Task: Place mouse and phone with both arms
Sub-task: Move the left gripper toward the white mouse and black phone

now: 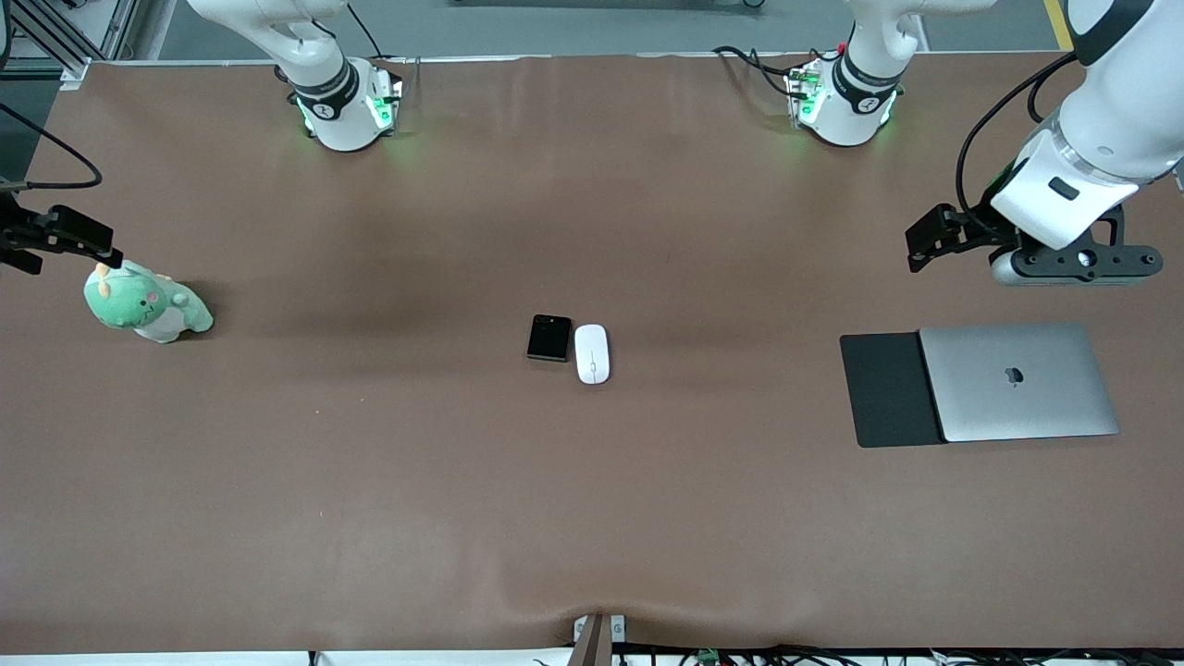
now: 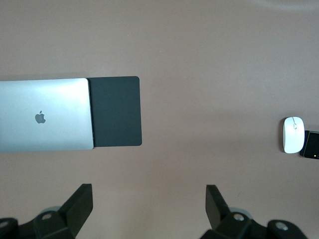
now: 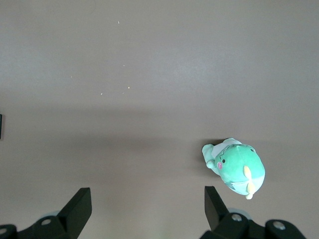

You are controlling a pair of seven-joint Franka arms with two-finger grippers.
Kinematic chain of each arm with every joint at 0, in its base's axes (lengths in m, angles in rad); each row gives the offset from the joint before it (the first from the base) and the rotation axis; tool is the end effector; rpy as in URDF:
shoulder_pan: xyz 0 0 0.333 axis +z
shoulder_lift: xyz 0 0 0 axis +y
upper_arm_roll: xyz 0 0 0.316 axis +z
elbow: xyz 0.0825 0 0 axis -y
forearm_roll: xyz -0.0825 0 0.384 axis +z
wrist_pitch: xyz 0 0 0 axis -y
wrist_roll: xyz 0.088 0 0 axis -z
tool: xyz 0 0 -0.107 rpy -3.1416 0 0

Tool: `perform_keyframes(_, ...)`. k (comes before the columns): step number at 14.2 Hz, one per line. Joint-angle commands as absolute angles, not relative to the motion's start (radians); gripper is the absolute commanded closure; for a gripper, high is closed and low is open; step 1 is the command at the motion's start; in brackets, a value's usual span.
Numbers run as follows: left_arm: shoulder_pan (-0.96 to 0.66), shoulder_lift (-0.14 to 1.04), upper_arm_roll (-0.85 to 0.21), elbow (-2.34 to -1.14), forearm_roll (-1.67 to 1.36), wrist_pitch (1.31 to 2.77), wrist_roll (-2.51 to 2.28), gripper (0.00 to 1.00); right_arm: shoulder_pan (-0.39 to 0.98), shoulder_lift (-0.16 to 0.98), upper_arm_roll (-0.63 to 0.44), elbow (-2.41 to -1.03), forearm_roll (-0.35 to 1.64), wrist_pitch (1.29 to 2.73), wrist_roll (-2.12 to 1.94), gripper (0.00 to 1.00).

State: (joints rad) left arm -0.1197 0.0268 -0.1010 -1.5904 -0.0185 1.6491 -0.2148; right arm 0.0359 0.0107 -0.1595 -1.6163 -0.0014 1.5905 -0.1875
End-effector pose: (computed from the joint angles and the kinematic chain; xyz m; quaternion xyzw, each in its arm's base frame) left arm 0.5556 -0.1258 0.6072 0.9998 -0.0023 0.0134 0.0138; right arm 0.5537 -0.0685 0.5988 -0.9993 -0.0320 0.0182 0.0013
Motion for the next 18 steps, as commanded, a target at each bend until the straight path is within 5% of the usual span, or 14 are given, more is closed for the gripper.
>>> perform_keyframes(1,-0.11,0.023,-0.103,-1.588,-0.025,1.638,-0.19,0.0,0.023,0.006,-0.15,-1.62,-0.012,1.592,-0.176,0.0)
perform_keyframes(14,-0.159,0.078,-0.124,-1.609,-0.023,1.689,-0.218,0.0,0.02,0.008,-0.15,-1.62,-0.011,1.585,-0.186,0.0)
perform_keyframes(18,-0.267,0.182,-0.129,-1.615,-0.025,1.775,-0.31,0.0,0.018,0.006,-0.15,-1.623,-0.008,1.555,-0.178,0.0)
